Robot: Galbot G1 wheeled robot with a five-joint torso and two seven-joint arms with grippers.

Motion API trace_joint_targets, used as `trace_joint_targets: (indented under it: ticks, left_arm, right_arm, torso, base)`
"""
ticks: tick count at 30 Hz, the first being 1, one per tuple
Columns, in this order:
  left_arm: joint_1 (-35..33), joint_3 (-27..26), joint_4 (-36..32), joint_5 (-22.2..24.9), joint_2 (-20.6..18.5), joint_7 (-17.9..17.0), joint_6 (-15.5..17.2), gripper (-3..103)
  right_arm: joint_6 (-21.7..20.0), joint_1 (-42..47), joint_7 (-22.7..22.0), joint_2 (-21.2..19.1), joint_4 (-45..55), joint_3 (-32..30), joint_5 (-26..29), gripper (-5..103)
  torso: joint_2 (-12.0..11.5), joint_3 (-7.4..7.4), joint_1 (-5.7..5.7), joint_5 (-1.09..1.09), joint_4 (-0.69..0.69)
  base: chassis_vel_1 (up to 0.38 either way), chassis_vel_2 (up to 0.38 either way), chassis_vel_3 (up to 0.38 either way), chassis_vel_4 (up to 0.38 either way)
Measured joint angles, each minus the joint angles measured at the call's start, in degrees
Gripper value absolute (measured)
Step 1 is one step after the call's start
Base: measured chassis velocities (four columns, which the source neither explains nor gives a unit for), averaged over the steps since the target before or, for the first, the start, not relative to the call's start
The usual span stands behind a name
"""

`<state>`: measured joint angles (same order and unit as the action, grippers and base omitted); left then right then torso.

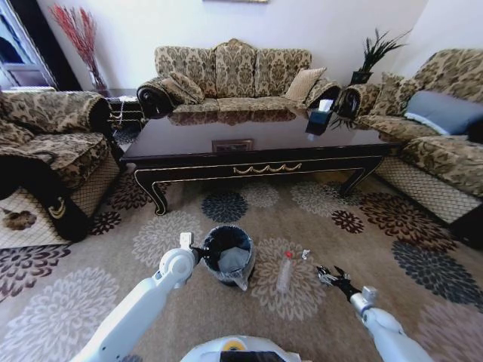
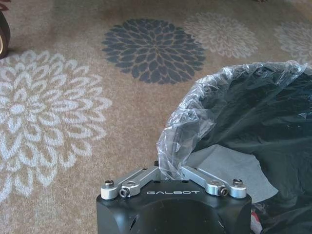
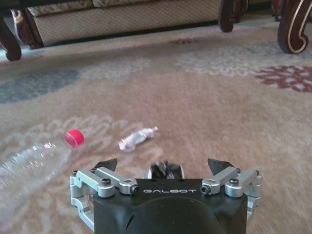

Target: Move to the front of the table and pick up the trash from the floor, then place it into the trash bin.

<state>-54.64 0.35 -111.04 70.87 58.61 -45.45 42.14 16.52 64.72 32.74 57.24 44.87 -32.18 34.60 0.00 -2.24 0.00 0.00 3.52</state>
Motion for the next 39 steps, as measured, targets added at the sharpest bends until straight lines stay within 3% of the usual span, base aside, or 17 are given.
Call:
trace_joint_targets:
  ticks: [9,12,15,18,20,27,39]
  left_arm:
    - [-0.38,-0.06,-0.56,-0.44,-0.12,-0.09,0.00,0]
    - [-0.82,-0.14,-0.78,-0.55,-0.21,-0.11,0.00,0]
    - [-1.05,-0.21,-0.95,-0.71,-0.38,-0.11,0.00,0]
    - [-1.15,-0.27,-1.02,-0.82,-0.62,-0.10,0.00,0]
    - [-1.15,-0.27,-1.02,-0.86,-0.64,-0.10,0.00,0]
    - [-1.49,-0.21,-1.46,-0.99,-0.58,-0.10,0.00,0]
    - [-2.70,-0.33,-2.44,-1.50,-0.87,-0.14,0.00,0]
  right_arm:
    - [0.75,-2.94,1.76,1.11,-5.25,0.32,-1.26,103]
    - [0.93,-4.17,1.75,1.57,-7.52,0.60,-2.43,91]
    - [1.43,-4.75,1.75,1.82,-8.80,0.59,-2.57,85]
    - [1.77,-4.76,1.75,1.92,-8.69,0.53,-2.49,69]
    - [1.81,-4.68,1.77,1.92,-8.47,0.52,-2.49,69]
    - [1.94,-4.10,2.20,1.93,-7.51,0.45,-2.45,37]
    - [2.45,-2.43,2.81,2.02,-6.13,-0.34,-2.44,33]
  torso:
    - [0.00,0.00,0.00,0.00,0.00]
    - [0.00,0.00,0.00,0.00,-0.01]
    - [0.00,0.00,0.00,0.00,0.00]
    - [0.00,0.00,0.00,0.00,0.00]
    - [0.00,0.00,0.00,0.00,-0.01]
    - [0.00,0.00,0.00,0.00,0.00]
    - [0.00,0.00,0.00,0.01,-0.01]
  base:
    - [0.000,0.000,0.000,0.000]
    - [0.000,0.000,0.000,0.000]
    - [0.000,0.000,0.000,0.000]
    - [0.000,0.000,0.000,0.000]
    - [0.000,0.000,0.000,0.000]
    - [0.000,0.000,0.000,0.000]
    - [0.000,0.000,0.000,0.000]
